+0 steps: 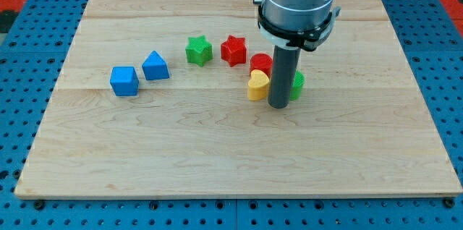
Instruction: Move the green circle towards the bottom center of the board
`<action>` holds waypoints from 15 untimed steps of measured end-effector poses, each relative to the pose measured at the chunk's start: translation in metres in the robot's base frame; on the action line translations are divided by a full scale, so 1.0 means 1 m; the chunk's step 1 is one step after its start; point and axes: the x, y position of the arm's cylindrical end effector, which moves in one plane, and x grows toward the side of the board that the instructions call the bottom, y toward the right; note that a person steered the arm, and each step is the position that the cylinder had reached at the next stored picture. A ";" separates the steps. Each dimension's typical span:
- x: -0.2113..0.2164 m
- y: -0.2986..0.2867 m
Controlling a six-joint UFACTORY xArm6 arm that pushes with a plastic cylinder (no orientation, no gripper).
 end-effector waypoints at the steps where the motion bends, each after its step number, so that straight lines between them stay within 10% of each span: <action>1: 0.000 -0.003; 3: 0.012 -0.081; 9: -0.016 0.010; 11: 0.047 -0.040; 13: -0.021 0.151; 15: -0.088 0.092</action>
